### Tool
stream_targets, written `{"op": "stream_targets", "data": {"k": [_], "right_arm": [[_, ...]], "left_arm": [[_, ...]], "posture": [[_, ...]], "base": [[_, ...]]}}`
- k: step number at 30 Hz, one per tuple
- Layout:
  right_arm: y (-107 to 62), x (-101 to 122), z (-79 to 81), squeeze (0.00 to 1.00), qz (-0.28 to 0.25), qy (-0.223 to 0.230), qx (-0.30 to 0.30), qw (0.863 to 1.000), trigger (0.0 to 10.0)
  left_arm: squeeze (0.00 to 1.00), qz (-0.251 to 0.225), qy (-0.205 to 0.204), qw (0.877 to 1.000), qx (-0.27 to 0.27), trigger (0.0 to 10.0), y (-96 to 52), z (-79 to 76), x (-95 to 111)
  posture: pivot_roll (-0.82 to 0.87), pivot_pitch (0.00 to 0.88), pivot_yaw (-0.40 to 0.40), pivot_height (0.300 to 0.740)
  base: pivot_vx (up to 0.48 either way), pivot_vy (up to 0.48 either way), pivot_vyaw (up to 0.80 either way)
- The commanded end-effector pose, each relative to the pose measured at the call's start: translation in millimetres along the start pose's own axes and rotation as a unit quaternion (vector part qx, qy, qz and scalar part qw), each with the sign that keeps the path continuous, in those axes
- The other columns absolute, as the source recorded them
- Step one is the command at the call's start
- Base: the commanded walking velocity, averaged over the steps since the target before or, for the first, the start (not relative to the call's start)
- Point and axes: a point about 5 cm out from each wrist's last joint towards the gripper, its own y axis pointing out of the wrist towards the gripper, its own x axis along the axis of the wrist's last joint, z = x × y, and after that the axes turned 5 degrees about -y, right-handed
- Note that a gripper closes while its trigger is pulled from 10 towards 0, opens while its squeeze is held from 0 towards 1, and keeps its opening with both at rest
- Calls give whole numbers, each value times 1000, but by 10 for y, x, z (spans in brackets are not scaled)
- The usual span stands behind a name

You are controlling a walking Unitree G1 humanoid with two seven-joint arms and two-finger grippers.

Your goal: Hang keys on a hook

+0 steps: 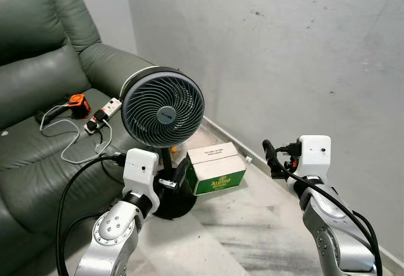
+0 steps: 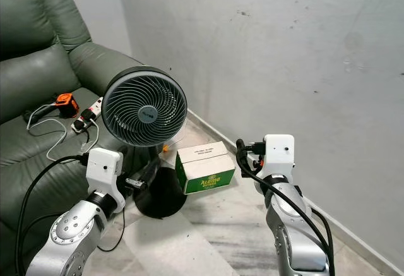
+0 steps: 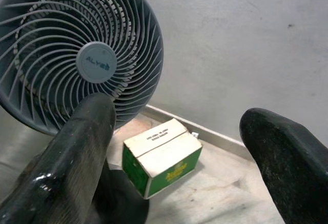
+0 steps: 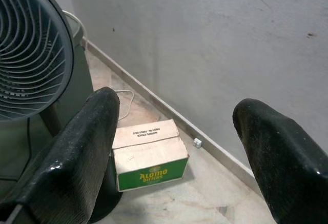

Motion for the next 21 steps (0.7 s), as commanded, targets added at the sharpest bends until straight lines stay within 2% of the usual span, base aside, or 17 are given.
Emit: {"op": "stream_targets", "data": {"k": [1,4,14,21], "right_arm": [[7,-14,-30,0,3,1,-8,1000,10000],[10,-3,-39,0,-3,5,-11,1000,10000],[22,8,-21,0,-5,7,-9,1000,10000],[38,15,-25,0,-5,7,-8,1000,10000]], "left_arm": [[0,0,3,1000,9,10000,19,8,16],[0,1,5,1000,10,10000,25,11,17],[0,-2,-5,1000,12,10000,53,31,42],[0,-4,-18,1000,21,10000,82,66,64]], "posture": [[-4,77,-9,740],[-4,75,-8,740],[-6,68,-6,740],[-8,62,-6,740]], "base": [[0,0,-800],[0,0,-706],[0,0,0],[0,0,-786]]}}
